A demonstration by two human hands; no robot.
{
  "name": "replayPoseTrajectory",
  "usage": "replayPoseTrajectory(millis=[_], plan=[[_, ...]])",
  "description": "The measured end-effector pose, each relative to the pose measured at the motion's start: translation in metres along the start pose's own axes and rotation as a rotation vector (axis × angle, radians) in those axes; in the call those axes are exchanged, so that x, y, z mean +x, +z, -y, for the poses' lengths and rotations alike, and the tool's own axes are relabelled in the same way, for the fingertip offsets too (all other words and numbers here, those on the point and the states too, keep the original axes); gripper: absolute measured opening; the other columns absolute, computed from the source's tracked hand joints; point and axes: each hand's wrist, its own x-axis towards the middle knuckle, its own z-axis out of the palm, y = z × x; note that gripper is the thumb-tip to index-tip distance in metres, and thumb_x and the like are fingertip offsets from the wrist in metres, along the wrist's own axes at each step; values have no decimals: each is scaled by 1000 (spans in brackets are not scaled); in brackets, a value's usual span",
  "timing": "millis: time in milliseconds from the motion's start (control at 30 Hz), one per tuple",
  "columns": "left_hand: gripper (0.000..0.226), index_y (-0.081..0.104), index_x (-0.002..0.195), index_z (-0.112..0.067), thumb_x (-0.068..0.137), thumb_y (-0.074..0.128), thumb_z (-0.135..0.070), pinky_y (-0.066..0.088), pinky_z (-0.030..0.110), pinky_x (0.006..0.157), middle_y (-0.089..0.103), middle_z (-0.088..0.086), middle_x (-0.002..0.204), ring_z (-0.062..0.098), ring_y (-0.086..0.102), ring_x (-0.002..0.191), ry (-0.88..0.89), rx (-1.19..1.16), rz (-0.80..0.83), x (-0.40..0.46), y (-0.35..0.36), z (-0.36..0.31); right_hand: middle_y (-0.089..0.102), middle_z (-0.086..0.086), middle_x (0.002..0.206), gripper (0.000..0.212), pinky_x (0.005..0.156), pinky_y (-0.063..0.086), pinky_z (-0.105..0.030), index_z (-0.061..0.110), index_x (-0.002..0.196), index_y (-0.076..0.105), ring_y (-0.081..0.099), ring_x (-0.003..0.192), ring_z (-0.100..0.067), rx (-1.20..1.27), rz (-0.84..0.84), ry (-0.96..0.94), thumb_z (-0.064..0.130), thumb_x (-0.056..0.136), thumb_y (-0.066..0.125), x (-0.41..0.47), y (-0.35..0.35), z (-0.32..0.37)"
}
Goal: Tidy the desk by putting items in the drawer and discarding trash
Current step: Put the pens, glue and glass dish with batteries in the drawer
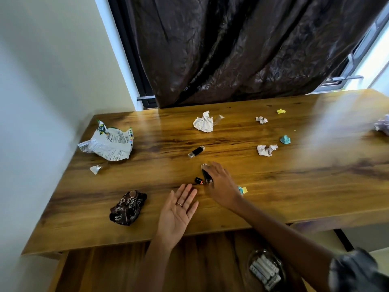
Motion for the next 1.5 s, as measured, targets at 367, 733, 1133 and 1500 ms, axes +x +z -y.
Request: replayPoseTrajectory(millis=[367, 733, 1133, 1500], plan=[[67, 40, 142, -9, 87, 42, -48, 30, 53, 108, 42, 9, 147, 30, 37, 136, -115, -94, 185, 7, -16, -9, 34, -6, 143, 59, 107, 25, -41, 25, 131, 49, 26, 133, -29, -56, 257, 6, 5, 77, 61, 63, -3, -22], [69, 37, 141, -6, 93, 34, -56, 33, 46, 111, 45, 17, 143, 32, 35, 137, -62, -85, 131, 6, -16, -5, 61, 10, 111, 42, 74, 46, -8, 24, 115, 59, 54, 95, 4, 448, 197, -60, -1, 82, 57, -18, -1, 54], [66, 45, 137, -9, 81, 64, -38, 40, 52, 103, 51, 12, 139, 30, 53, 124, -36, -204, 169, 4, -13, -5, 58, 1, 118, 25, 85, 47, -26, 19, 113, 61, 55, 103, -14, 49, -34, -159, 19, 92, 48, 52, -11, 42], [89, 37, 143, -10, 69, 82, -31, 29, 53, 109, 44, 11, 145, 30, 44, 132, -70, -222, 267, 6, -17, -6, 50, -5, 127, 32, 93, 40, -39, 21, 123, 52, 44, 118, -24, -322, -58, -50, 22, 91, 51, 101, 12, -15]])
